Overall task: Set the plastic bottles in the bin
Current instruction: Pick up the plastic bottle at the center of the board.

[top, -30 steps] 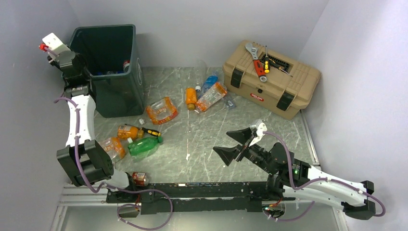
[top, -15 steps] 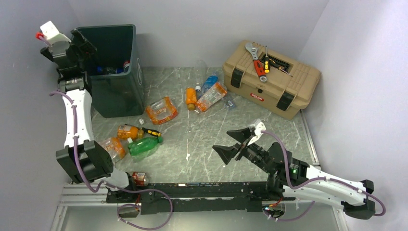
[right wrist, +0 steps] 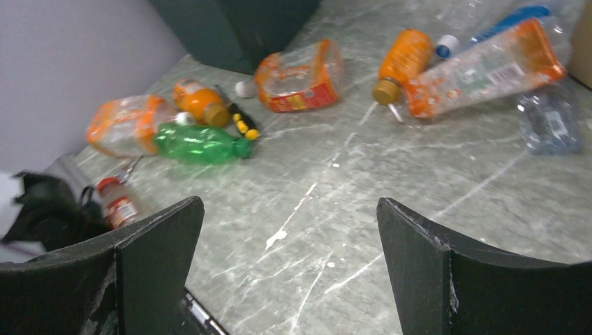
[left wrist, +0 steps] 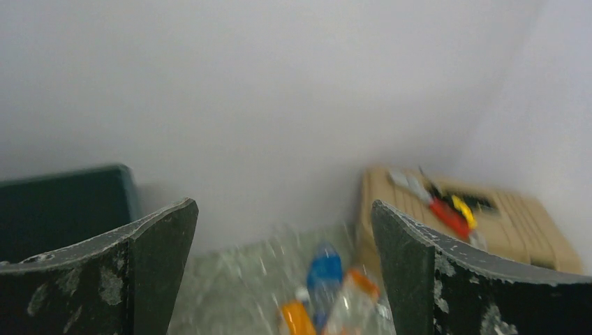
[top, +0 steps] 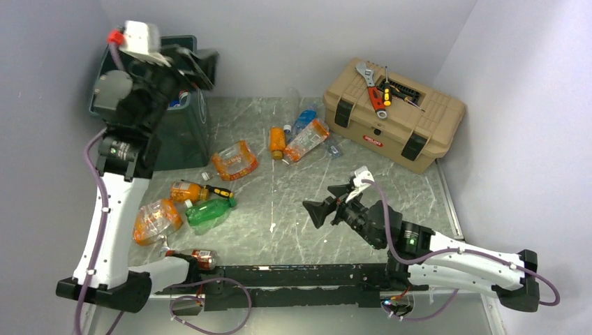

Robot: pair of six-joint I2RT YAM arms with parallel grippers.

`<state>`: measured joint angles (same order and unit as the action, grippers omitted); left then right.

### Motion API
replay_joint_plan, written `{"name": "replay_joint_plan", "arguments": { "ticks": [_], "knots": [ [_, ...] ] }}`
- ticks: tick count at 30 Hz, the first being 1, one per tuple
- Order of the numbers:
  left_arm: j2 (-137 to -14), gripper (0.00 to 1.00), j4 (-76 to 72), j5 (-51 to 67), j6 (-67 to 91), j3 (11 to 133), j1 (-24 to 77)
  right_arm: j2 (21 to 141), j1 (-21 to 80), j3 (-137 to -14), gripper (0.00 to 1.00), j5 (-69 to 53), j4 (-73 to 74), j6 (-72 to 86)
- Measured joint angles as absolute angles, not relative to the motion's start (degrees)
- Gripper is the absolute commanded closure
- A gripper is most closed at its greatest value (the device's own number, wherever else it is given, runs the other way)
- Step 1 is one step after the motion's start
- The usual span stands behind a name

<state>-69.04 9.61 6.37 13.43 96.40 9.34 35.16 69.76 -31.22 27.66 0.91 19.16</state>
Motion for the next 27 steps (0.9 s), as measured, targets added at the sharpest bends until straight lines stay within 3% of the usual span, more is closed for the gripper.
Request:
{"name": "replay_joint_plan", "arguments": {
  "ticks": [6,11,17,27],
  "knots": [
    [-66.4,0.01,18.1,9.5,7.2,83.8,19.0,44.8,66.3,-33.9,0.01,35.4,3.3,25.9],
    [-66.7,0.03,24.9,14.3,6.1,70.3,24.6,51.3,55.0,-33.7,0.02,32.1,2.8,32.8],
    [-63.0,0.04,22.9,15.5,5.6,56.4,27.4,63.6,47.2,-33.8,0.04,27.4,-5.0,38.8],
    [-58.0,0.05,17.8,12.2,7.5,52.6,28.3,88.3,38.6,-37.6,0.07,21.2,-21.7,49.4]
  ]
}}
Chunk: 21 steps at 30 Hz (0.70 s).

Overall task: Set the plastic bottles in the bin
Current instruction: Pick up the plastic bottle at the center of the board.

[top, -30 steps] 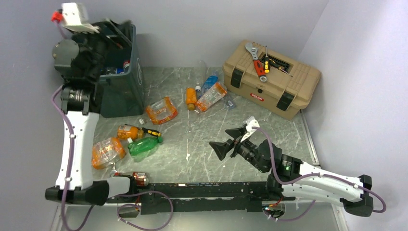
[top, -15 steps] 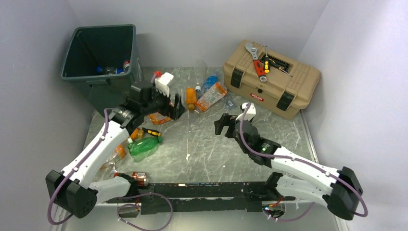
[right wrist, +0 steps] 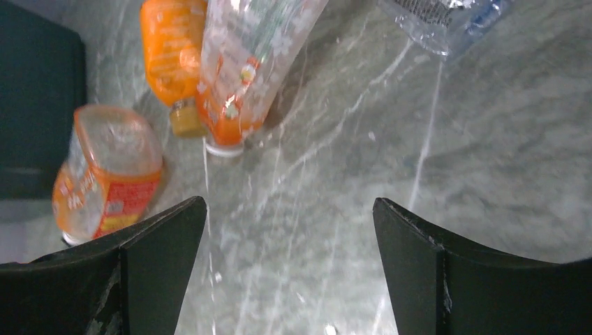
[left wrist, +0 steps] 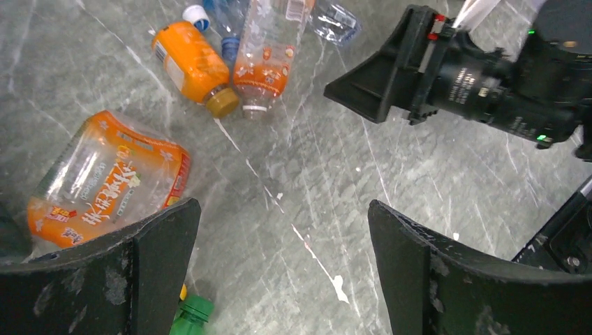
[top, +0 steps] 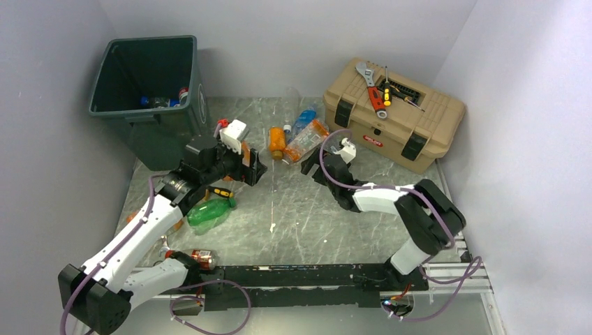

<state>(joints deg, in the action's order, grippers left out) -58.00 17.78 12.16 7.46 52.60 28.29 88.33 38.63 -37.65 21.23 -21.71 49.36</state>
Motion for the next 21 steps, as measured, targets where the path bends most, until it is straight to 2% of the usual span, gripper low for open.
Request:
{"name": "replay_joint_plan", "arguments": {
  "ticks": [7,15,21],
  "knots": [
    [-56.8,0.05,17.0,9.2,8.0,52.6,29.0,99.5,33.9,-41.2,0.1,15.5,-32.4,56.8],
    [-57.0,0.05,17.0,9.2,8.5,52.6,29.2,107.1,33.0,-46.0,0.14,12.6,-37.6,61.5],
    [-57.3,0.05,17.0,9.2,8.7,52.6,29.2,111.6,32.9,-49.0,0.26,11.5,-38.8,63.7]
  ]
}}
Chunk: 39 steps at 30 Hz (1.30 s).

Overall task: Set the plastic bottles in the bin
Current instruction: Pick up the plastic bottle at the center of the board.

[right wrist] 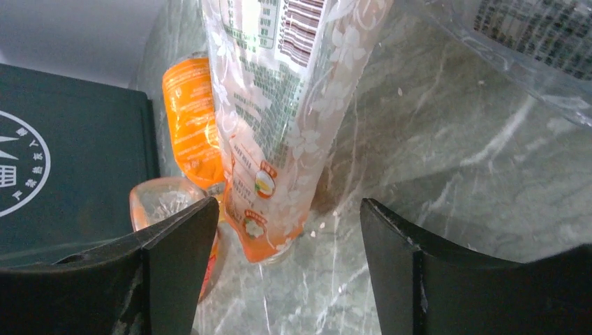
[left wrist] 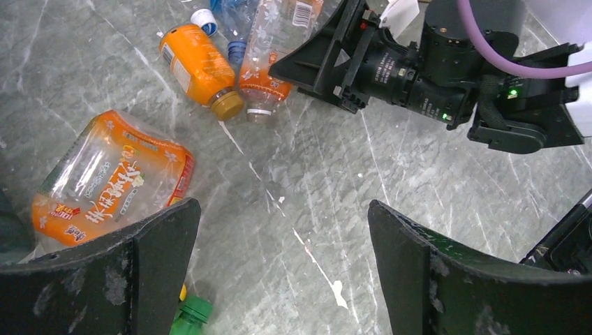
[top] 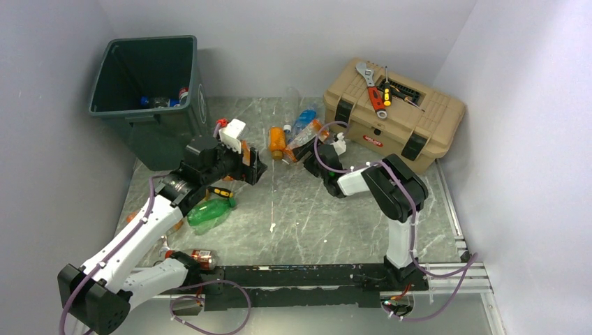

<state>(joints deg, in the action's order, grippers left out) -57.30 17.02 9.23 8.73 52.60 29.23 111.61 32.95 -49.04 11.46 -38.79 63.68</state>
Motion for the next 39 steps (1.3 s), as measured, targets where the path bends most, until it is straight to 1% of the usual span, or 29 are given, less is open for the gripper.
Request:
{"name": "replay_joint_plan", "arguments": {
  "ticks": [5,13,15,21,23,27,28,29,30,34,39],
  "knots": [
    [-57.3,0.05,17.0,9.6,8.9,52.6,29.2,113.8,32.4,-50.5,0.41,11.4,-39.6,65.1],
    [-57.7,0.05,17.0,9.8,8.9,52.6,29.3,115.7,31.9,-51.0,0.66,9.7,-45.3,66.2],
    [-57.8,0.05,17.0,9.8,8.9,52.6,29.3,115.8,31.9,-50.5,0.7,9.4,-46.6,65.9],
    [-57.9,0.05,17.0,9.8,8.9,52.6,29.3,113.5,31.7,-45.6,0.78,8.4,-50.4,63.8],
    [-57.9,0.04,17.0,9.7,8.9,52.6,29.3,111.1,31.7,-43.0,0.8,8.2,-50.4,62.7],
    [-57.4,0.03,16.9,9.1,9.0,52.3,29.3,103.1,32.0,-37.7,0.89,6.9,-49.6,59.6],
    [-57.0,0.02,16.9,9.0,9.1,52.1,29.3,100.9,32.2,-36.9,0.92,6.7,-49.3,59.0],
    [-56.5,0.01,16.9,8.8,9.3,51.8,29.3,98.1,32.5,-36.0,0.97,6.5,-48.9,57.9],
    [-55.9,0.01,16.8,8.7,9.4,51.5,29.3,94.5,33.1,-35.4,1.0,6.1,-47.7,56.4],
    [-53.3,0.01,15.2,8.8,9.8,50.1,29.3,83.5,37.6,-35.2,1.0,4.6,-41.2,48.5],
    [-50.8,0.0,12.5,10.8,10.3,48.6,29.3,73.6,48.3,-37.3,1.0,4.8,-23.9,34.8]
  ]
}}
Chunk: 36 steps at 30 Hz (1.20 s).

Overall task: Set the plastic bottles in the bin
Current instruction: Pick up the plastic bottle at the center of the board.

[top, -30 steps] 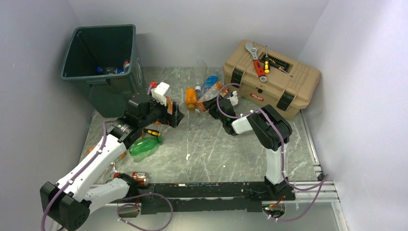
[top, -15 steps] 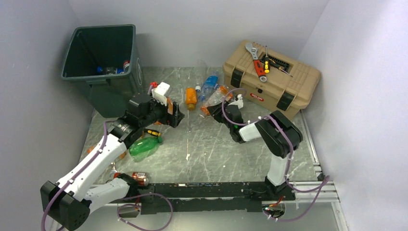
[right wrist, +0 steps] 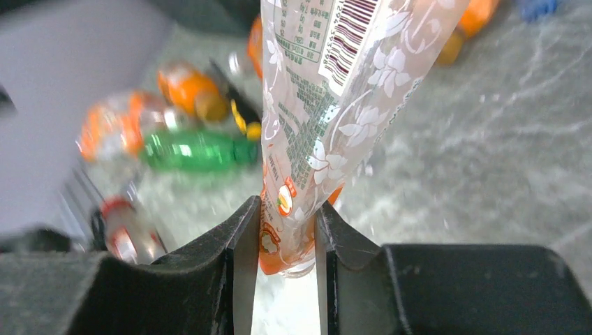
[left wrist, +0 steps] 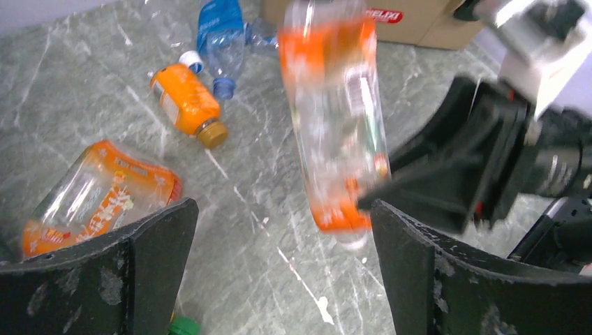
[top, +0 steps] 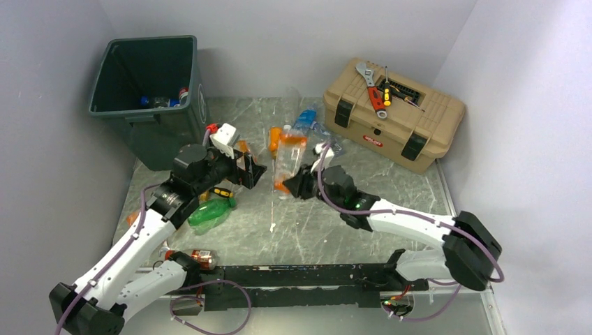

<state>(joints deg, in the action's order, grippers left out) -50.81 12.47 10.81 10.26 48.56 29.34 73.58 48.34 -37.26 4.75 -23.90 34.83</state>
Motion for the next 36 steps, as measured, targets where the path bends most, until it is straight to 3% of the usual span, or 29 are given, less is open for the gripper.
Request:
{"name": "replay_joint_plan", "arguments": {
  "ticks": [7,11,21,29,36],
  "knots": [
    [-46.7,0.01,7.5,16.0,10.6,45.8,29.3,64.5,57.5,-37.4,1.0,13.1,0.6,24.4],
    [-47.5,0.0,5.0,20.0,12.2,45.6,29.3,60.9,60.6,-37.0,1.0,17.7,7.0,21.3],
    [-62.8,0.01,-4.0,33.7,25.0,45.2,29.3,58.6,65.2,-35.7,1.0,21.4,3.8,15.4],
    [-62.9,0.01,-6.7,33.3,28.4,44.2,29.3,61.0,68.6,-35.7,1.0,22.3,-1.0,12.8],
    [-61.5,0.09,-7.8,35.0,27.6,43.3,29.3,58.3,69.0,-34.3,1.0,16.4,-5.1,12.4]
  ]
}}
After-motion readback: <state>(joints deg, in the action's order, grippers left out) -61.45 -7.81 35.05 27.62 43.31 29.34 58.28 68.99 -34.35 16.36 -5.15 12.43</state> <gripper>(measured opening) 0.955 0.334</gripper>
